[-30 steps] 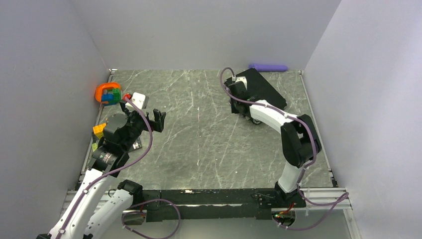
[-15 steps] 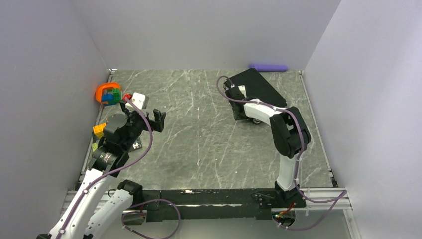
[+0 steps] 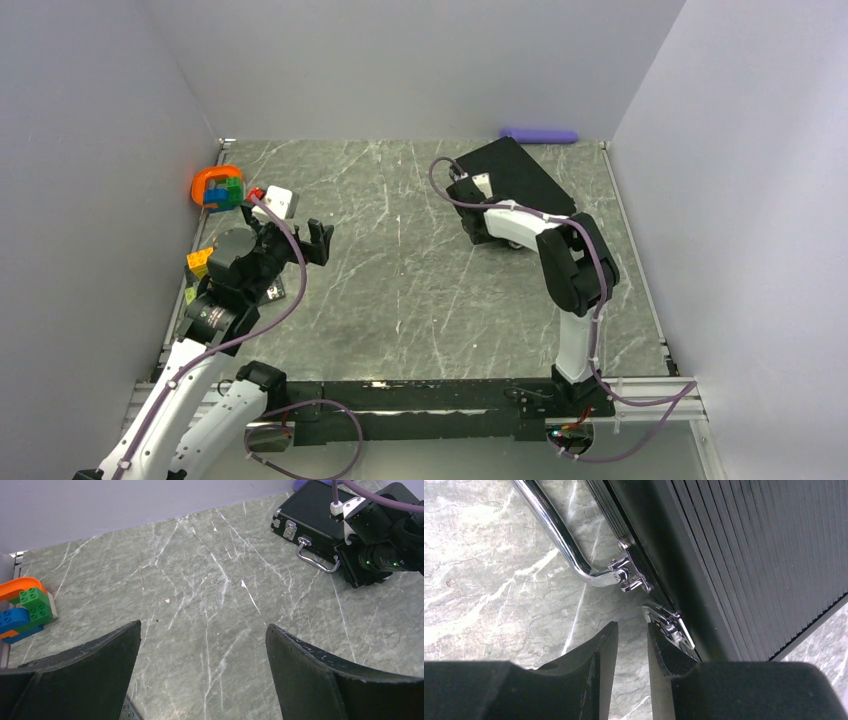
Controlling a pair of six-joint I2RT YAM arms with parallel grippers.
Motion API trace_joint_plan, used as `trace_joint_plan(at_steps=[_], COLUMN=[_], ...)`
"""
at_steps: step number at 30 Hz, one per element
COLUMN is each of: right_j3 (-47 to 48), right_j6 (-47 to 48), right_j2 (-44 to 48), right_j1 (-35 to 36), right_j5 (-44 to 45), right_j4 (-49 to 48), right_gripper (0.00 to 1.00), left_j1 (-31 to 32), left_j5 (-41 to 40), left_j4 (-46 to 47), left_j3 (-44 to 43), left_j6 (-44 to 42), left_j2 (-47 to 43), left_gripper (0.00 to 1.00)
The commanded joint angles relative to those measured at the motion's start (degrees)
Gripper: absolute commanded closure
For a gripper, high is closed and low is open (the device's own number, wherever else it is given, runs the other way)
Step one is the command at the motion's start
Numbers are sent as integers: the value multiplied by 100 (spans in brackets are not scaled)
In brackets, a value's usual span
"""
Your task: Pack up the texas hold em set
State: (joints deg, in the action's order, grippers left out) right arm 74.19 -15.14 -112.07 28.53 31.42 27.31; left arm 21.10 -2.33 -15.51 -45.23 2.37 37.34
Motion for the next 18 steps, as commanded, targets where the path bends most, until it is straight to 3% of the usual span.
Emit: trace_joint_plan(at_steps=[1,5,11,18], right_j3=[-19,-37,271,1234], right_j6=[302,359,560,466], right_j2=[-7,-10,388,442], right_j1=[-164,-165,-223,-487], right_j5=[1138,991,-765,-2147], right_j4=[-202,-223,-384,-388], right_gripper=[67,67,66,63], left_j1=[24,25,25,23], left_j5=[75,75,35,-29], left_j4=[118,115,127,127], left_j3=[-111,-104,-100,-91], left_j6=[40,36,32,10], left_j2=[-19,-23,6,76], left_gripper=[2,2,2,2])
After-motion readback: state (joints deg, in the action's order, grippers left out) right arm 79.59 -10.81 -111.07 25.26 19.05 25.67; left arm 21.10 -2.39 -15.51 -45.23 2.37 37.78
